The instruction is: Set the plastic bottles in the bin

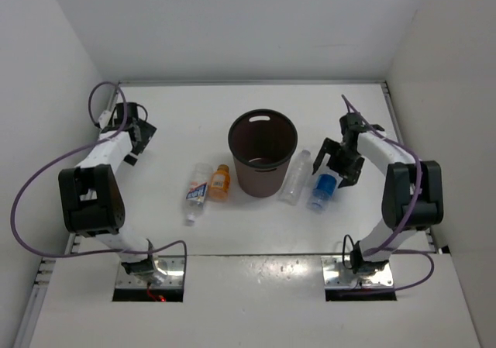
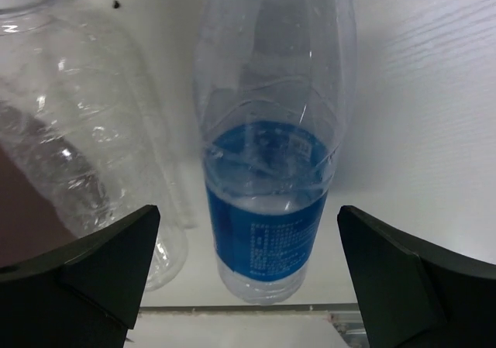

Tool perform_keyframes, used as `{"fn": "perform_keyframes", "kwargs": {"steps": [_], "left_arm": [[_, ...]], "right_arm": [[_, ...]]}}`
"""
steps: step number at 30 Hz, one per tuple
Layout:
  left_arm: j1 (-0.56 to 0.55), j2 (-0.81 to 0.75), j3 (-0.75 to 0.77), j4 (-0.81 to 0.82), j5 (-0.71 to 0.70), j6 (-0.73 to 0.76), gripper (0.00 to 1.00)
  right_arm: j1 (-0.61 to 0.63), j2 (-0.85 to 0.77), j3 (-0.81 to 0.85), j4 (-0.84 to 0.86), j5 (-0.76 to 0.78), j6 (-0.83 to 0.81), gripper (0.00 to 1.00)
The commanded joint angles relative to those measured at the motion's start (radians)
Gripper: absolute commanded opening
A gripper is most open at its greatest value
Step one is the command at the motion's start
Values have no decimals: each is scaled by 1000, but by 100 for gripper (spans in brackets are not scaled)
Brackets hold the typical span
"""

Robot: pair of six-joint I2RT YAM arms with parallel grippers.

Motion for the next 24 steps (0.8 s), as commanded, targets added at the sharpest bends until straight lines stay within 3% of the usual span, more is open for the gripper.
{"fn": "perform_keyframes", "kwargs": {"steps": [1, 3, 10, 17, 22, 24], "left_arm": [[8, 13, 30, 6, 12, -24, 99], [8, 22, 30, 6, 25, -24, 99], [8, 41, 30, 25, 46, -24, 99], [8, 50, 30, 34, 74, -24, 99], [8, 50, 21, 43, 65, -24, 99], [8, 41, 9, 43, 65, -24, 99]], "right_arm": [[-6, 58, -13, 42, -14, 60, 98], [-6, 83, -23, 56, -4, 69, 92], [-15, 173, -33, 56, 18, 83, 90], [-24, 206, -33, 47, 42, 54, 65], [-33, 125, 102, -43, 82, 43, 54], [-33, 89, 248, -89, 104, 43, 48]]}}
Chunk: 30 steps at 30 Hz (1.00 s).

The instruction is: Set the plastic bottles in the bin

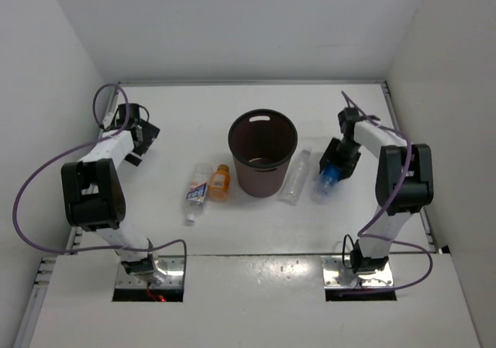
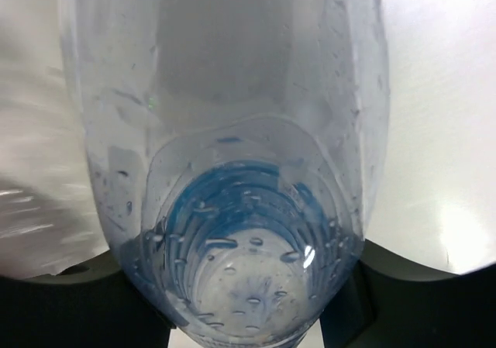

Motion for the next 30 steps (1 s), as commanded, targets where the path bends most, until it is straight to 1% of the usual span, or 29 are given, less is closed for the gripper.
{"fn": "perform_keyframes", "kwargs": {"steps": [1, 2, 4, 5, 6, 7, 9, 10, 11, 15, 16, 17, 19, 20, 22, 25, 26, 29, 30], "left_arm": [[8, -9, -13, 20, -6, -14, 99], [8, -23, -13, 11, -16, -23, 99], [8, -34, -31, 11, -16, -34, 99], [8, -34, -32, 11, -16, -34, 99], [8, -43, -32, 11, -16, -34, 99], [8, -43, -32, 11, -16, -46, 99], [8, -52, -41, 11, 8, -59, 99], [-1, -52, -41, 11, 8, -59, 99], [-1, -52, -41, 11, 17, -59, 99], [-10, -72, -50, 40, 42, -47, 99], [-21, -83, -61, 56, 68, -33, 99], [-30, -83, -70, 113, 89, -16, 99], [-45, -93, -79, 158, 137, 36, 99], [-55, -93, -79, 170, 137, 51, 99], [-91, -93, -79, 182, 137, 79, 99], [-131, -93, -88, 182, 137, 107, 99], [-140, -93, -100, 182, 137, 107, 99], [-165, -93, -110, 182, 137, 116, 99], [-165, -93, -120, 182, 137, 116, 99]], "right_arm": [[-10, -91, 229, -80, 64, -1, 47], [-10, -100, 352, -103, 73, -1, 47], [-10, -101, 473, -141, 87, -1, 42], [-10, -101, 586, -172, 75, -1, 42], [-10, -101, 638, -181, 63, -19, 42], [-10, -110, 730, -181, 53, -19, 42], [3, -136, 827, -166, -2, -57, 42], [3, -146, 828, -145, -2, -68, 42], [14, -162, 855, -94, -63, -68, 41], [46, -229, 834, 42, -248, -97, 37], [71, -251, 811, 62, -334, -128, 37], [85, -260, 811, 72, -359, -146, 37], [118, -278, 788, 72, -359, -186, 37], [147, -304, 769, 81, -370, -200, 35], [178, -327, 714, 112, -370, -224, 35], [239, -338, 659, 112, -359, -257, 36], [278, -338, 647, 112, -359, -266, 36], [341, -338, 607, 132, -304, -266, 39], [380, -329, 607, 132, -268, -277, 40]]}}
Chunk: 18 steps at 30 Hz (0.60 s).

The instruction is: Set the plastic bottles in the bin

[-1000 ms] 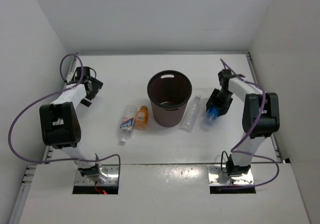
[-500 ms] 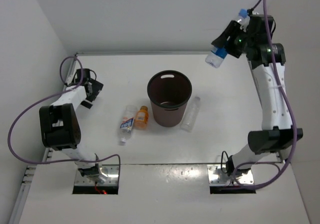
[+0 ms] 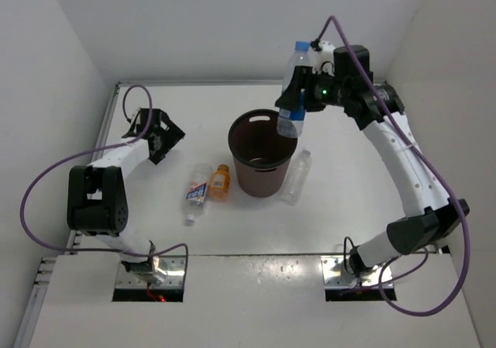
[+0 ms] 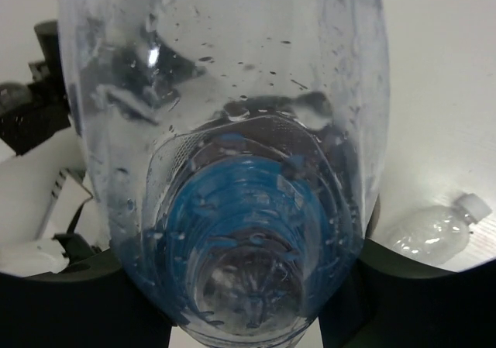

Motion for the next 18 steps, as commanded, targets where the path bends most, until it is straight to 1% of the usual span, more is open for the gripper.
{"fn": "perform_keyframes", "kwargs": {"steps": [1, 3, 6, 8, 10, 11, 12, 13, 14, 15, 16, 18], "left_arm": [[-17, -38, -19, 12, 10, 25, 99], [-17, -47, -19, 11, -2, 34, 99], [-27, -67, -39, 11, -13, 43, 99], [-38, -76, -60, 11, -13, 52, 99], [-60, -85, -83, 37, 3, 52, 99], [-78, -94, -104, 47, 3, 52, 99], [-90, -104, -114, 47, 3, 52, 99], [-115, -114, -114, 63, -6, 62, 99], [-127, -130, -114, 64, -16, 92, 99], [-139, -139, -114, 64, -46, 114, 99], [-152, -139, -114, 64, -65, 137, 99], [-188, -163, -114, 64, -89, 218, 99]], "right_arm": [[85, 19, -8, 12, 71, -52, 41], [132, 43, 6, -16, 115, -62, 41], [189, 63, -6, -7, 180, -62, 43], [212, 72, -32, -16, 256, -53, 49], [235, 72, -71, 3, 278, -43, 54], [235, 58, -110, 4, 300, -43, 58], [244, 58, -121, 13, 315, -24, 77], [244, 46, -121, 2, 333, -7, 92], [244, 46, -99, -9, 355, 6, 100], [244, 46, -71, -24, 355, 16, 100], [244, 55, 2, -41, 364, 16, 100], [244, 67, 82, -87, 376, 16, 100]]}}
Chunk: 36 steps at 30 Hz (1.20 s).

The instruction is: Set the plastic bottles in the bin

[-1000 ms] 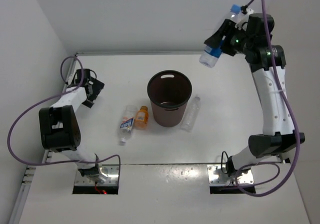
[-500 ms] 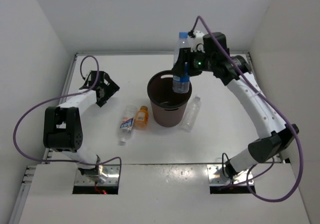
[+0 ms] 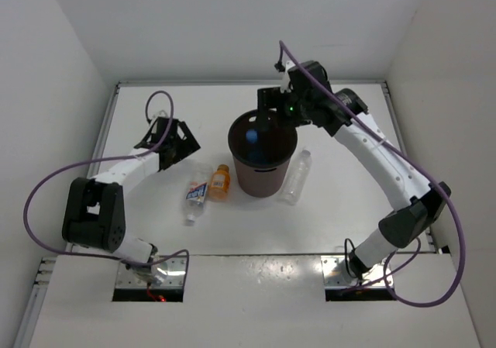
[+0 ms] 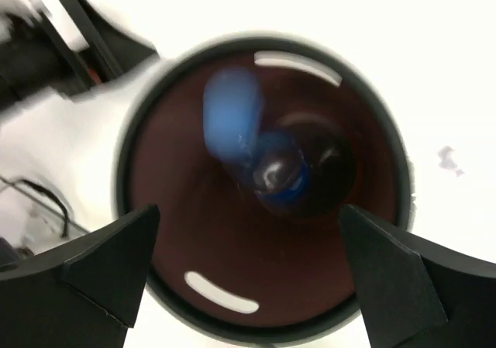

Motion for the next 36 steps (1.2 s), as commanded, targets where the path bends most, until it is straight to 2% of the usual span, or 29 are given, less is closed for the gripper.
{"fn": "perform_keyframes", "kwargs": {"steps": [1, 5, 12, 16, 18, 25, 29, 32, 36], "left_arm": [[-47, -61, 1, 41, -53, 127, 99], [-119, -82, -19, 51, -33, 215, 99], [-151, -102, -73, -43, -82, 264, 99], [-151, -92, -94, -85, -93, 288, 99], [-160, -69, -94, -96, -79, 289, 96], [-192, -69, -70, -105, -99, 278, 96], [-192, -121, -32, -93, -108, 269, 96], [-192, -142, 14, -82, -53, 301, 96], [-215, -179, -11, -105, -71, 301, 96]], "right_arm": [[3, -11, 209, -20, 66, 24, 100], [-6, -34, 255, -42, 95, 24, 100], [-15, -198, 49, 49, 95, 55, 100], [-15, -247, 7, 49, 95, 76, 100], [-15, -259, -4, 49, 115, 76, 100], [-15, -278, -13, 38, 133, 76, 100], [-15, -278, -22, 38, 122, 85, 100], [-15, -278, -44, 59, 102, 98, 100], [-15, -278, -77, 83, 90, 107, 100]]}}
